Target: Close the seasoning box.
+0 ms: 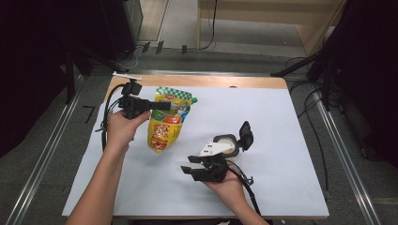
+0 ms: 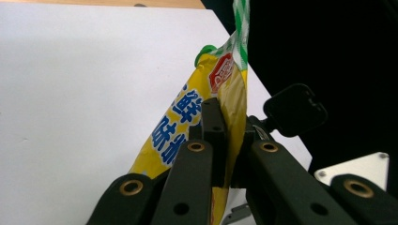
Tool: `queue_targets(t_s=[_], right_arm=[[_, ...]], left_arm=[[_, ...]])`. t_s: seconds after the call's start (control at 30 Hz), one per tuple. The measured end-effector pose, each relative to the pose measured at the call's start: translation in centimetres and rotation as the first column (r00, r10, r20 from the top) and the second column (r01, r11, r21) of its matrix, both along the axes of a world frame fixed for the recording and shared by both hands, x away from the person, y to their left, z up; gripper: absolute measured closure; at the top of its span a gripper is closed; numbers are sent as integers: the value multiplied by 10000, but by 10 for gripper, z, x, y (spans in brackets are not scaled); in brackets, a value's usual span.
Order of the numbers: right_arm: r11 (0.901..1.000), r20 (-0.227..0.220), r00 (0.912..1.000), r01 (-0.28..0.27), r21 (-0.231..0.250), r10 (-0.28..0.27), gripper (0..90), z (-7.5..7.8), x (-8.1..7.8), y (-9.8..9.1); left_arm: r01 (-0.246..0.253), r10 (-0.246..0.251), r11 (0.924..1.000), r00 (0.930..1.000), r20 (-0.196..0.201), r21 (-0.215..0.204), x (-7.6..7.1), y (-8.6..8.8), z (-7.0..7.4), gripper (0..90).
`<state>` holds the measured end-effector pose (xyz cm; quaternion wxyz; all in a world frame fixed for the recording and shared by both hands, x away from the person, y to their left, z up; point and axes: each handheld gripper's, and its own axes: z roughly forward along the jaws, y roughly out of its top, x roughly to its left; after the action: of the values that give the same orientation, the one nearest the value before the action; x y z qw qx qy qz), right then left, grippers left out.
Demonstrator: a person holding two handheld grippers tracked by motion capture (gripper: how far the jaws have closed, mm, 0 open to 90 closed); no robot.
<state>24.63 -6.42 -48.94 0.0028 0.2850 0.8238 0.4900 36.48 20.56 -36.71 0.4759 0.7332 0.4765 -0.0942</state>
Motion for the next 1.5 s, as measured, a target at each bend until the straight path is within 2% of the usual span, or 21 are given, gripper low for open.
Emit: queue_targets(t_s=[0.1, 0.13, 0.2, 0.33, 0.5, 0.9, 0.97, 1.13, 1.3, 1.4, 1.5], right_arm=[[10000, 14, 10000, 20, 45, -20, 536, 0, 0, 0], [10000, 24, 10000, 23, 24, -23, 536, 1, 0, 0], [10000, 36, 10000, 14, -3, -14, 536, 1, 0, -1], [10000, 75, 10000, 38, 49, -38, 536, 1, 1, -1], [10000, 20, 10000, 37, 43, -37, 536, 2, 2, -2], [10000, 13, 10000, -83, 56, 83, 536, 5, 3, 0], [9999, 23, 9999, -100, 67, 100, 536, 5, 4, 1], [9999, -23, 9999, -144, 65, 145, 536, 6, 4, 3], [9998, 36, 9998, -196, 70, 196, 536, 7, 5, 3], [9998, 34, 9998, -196, 81, 196, 537, 8, 5, 3], [9997, 51, 9998, -212, 98, 212, 541, 9, 6, 3]], left_arm=[[-29, 19, 9992, 9997, 262, 389, 0, -2, -5, 892], [-11, 1, 9991, 9997, 230, 429, 0, -1, -8, 892], [-24, 22, 9999, 9998, 177, 133, 0, 2, -12, 891], [53, -54, 10000, 9999, 113, 33, 0, 7, -13, 884], [-78, 76, 9997, 9999, -104, -217, -3, 17, -15, 870], [-141, 141, 9999, 9998, -147, 21, -16, 35, -13, 833], [-222, 224, 9996, 9996, -151, 167, -18, 38, -13, 815], [-237, 237, 9984, 9997, 3, 513, -25, 44, -13, 778], [-198, 194, 9986, 9998, 85, 490, -32, 51, -15, 727], [-118, 106, 9989, 9996, 262, 462, -37, 52, -17, 698], [-33, 3, 9978, 9990, 454, 660, -42, 52, -16, 643]])
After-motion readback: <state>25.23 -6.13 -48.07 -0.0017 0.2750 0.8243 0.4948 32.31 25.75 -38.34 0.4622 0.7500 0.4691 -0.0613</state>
